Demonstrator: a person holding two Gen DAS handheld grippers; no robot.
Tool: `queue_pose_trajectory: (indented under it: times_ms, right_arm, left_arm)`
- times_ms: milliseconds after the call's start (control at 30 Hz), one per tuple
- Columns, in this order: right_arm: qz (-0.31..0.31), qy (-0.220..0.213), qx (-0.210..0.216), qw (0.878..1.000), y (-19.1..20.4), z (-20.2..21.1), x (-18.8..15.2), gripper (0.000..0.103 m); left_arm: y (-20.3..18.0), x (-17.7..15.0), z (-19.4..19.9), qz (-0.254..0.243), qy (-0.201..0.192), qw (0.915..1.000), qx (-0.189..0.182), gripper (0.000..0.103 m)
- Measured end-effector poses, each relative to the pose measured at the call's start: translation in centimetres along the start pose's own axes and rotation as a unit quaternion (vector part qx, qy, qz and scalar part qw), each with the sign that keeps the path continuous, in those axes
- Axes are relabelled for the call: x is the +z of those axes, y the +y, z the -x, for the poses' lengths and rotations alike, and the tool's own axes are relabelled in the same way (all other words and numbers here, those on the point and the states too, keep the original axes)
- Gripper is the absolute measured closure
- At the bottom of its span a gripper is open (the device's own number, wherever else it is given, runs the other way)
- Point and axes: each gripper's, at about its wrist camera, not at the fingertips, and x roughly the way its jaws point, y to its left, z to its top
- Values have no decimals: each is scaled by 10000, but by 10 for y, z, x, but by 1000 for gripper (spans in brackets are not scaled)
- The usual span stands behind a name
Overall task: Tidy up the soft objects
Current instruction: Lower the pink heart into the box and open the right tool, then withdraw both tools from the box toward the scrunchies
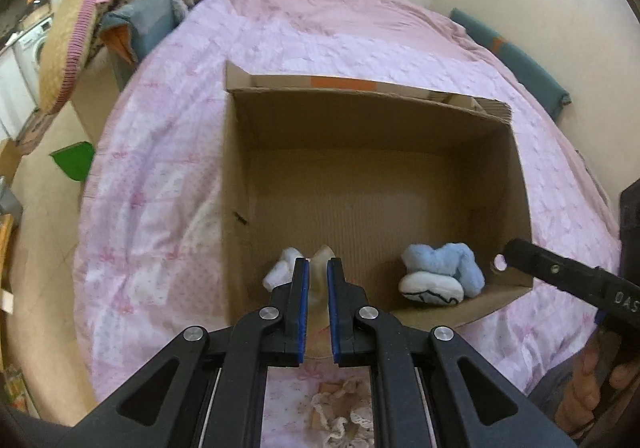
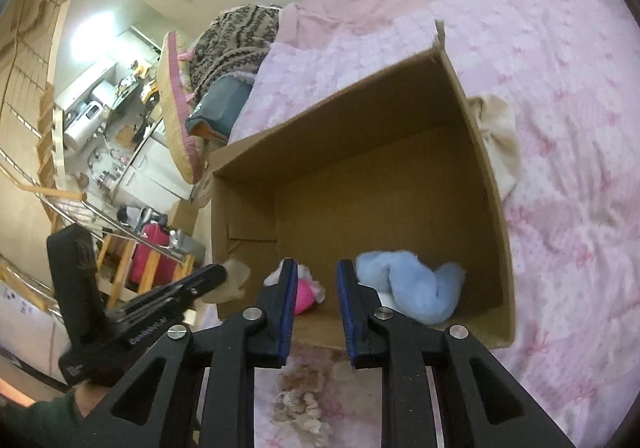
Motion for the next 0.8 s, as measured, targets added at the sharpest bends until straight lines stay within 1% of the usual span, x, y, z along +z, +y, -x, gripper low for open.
queue_pose_trajectory:
  times_ms: [67, 100, 133, 167, 200, 267, 333, 367, 400, 467, 500, 533, 633, 800]
  right_arm:
    - [-55, 63, -71, 9999, -2, -3, -3, 76]
    - [-68, 95, -155, 9998, -3, -4, -4, 66]
    - [-100, 98, -241, 9996, -5, -4, -6, 45]
    - [-143, 62, -261, 9995, -7, -3, -7, 35]
    - [-191, 2, -253, 9995, -8, 0, -8, 30]
    - [-229, -60, -267, 9994, -10, 3, -9, 30]
    - [-230, -85, -328, 9992, -11, 5, -9, 30]
    - [-249, -111, -354, 9990, -12, 6, -9, 30]
    - [-263, -122, -358, 9989, -13, 7, -9, 30]
    - [-270, -132, -364, 9989, -14, 8, -10, 30]
    - [-266, -144, -375, 9988, -13, 8, -9, 30]
    - [-257, -151, -387, 9988, -13, 9, -9, 30]
    - [-263, -149, -403, 9987, -12, 8, -9, 30]
    - [-285, -162, -425, 9986, -12, 10, -8, 30]
  left_arm:
    - [-4, -2, -3, -115, 10, 9999, -57, 94]
    - [-7, -3, -4, -167, -14, 9998, -128, 94]
    - [-9, -4, -5, -224, -31, 9995, -230, 94]
    - [-12, -6, -6, -265, -38, 9992, -313, 93]
    - [-14, -7, -7, -297, -25, 9988, -398, 93]
    - [-18, -9, -10, -334, 20, 9983, -485, 92]
    - [-19, -10, -11, -347, 66, 9983, -473, 87]
    - [-20, -10, -12, -338, 86, 9981, -501, 86]
    - [-20, -10, -12, -326, 109, 9980, -528, 82]
    - [-19, -10, -12, -278, 156, 9978, -583, 61]
    - [-18, -11, -11, -237, 151, 9981, -557, 37]
    - [-17, -11, -8, -177, 109, 9986, -492, 25]
    - [-8, -11, 2, -3, 19, 9987, -505, 24]
    - [9, -8, 20, 286, -270, 9988, -276, 24]
